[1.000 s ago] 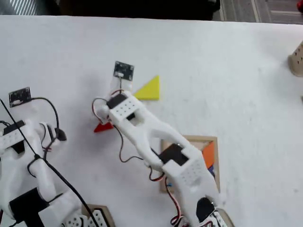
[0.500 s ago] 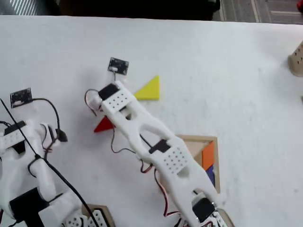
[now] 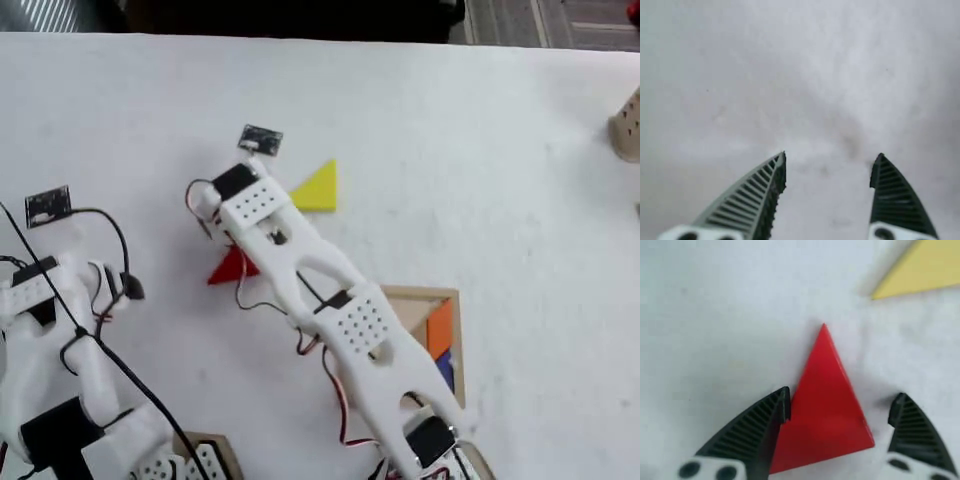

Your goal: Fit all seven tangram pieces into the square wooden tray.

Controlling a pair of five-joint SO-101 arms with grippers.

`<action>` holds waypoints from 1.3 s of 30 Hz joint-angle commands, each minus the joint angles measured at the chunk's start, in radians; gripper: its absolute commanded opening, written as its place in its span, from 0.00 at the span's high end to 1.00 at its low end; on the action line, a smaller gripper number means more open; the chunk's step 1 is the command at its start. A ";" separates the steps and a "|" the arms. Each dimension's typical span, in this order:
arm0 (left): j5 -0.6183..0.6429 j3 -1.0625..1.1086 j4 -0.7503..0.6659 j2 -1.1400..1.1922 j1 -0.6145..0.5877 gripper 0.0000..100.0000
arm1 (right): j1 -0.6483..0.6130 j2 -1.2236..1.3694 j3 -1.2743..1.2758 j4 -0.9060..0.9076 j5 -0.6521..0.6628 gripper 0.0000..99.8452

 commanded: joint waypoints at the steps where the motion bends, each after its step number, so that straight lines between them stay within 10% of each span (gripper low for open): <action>1: 0.014 -0.008 -0.015 -0.044 0.016 0.73 | 0.068 0.005 -0.015 0.107 0.068 0.68; 7: 0.015 -0.008 -0.015 -0.044 0.016 0.73 | 0.045 -0.002 -0.017 0.196 0.267 0.68; 24: 0.014 -0.008 -0.017 -0.042 0.016 0.73 | -0.007 -0.249 0.331 0.107 0.163 0.68; 39: 0.014 -0.008 -0.017 -0.042 0.016 0.73 | -0.013 -0.214 0.325 0.024 0.229 0.92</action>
